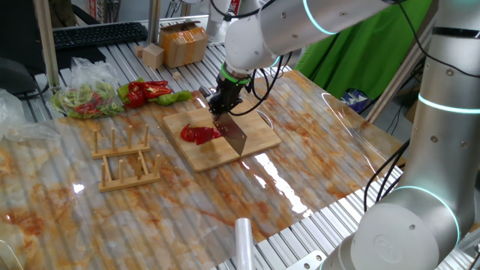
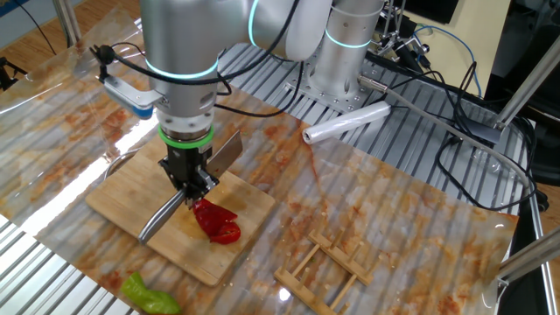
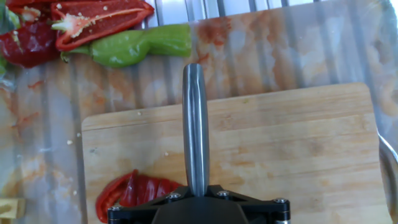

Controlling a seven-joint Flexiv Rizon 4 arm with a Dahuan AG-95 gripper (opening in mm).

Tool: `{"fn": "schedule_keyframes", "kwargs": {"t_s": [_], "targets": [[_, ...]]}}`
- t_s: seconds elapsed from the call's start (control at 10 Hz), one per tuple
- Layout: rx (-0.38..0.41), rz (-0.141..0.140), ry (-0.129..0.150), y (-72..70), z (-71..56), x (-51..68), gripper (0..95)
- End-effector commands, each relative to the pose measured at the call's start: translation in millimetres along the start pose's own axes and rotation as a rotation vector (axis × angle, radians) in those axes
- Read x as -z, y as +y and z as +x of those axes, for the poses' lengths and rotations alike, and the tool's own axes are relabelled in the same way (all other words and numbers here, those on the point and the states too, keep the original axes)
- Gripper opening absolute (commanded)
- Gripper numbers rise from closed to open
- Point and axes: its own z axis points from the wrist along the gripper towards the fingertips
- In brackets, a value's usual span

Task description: Chop the chili peppers

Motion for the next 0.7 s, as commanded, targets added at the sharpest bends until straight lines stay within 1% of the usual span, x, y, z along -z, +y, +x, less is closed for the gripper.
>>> {"fn": "schedule_keyframes", "kwargs": {"t_s": [0.1, 0.3, 0.5, 0.7], "targets": [[0.000, 0.001, 0.006, -2.1, 2.8, 2.0, 0.0], [0.003, 0.004, 0.002, -3.8, 5.8, -0.4, 0.0], [0.009, 0.008, 0.003, -6.0, 6.8, 0.4, 0.0], [0.007, 0.006, 0.003, -7.6, 7.3, 1.2, 0.0]]}}
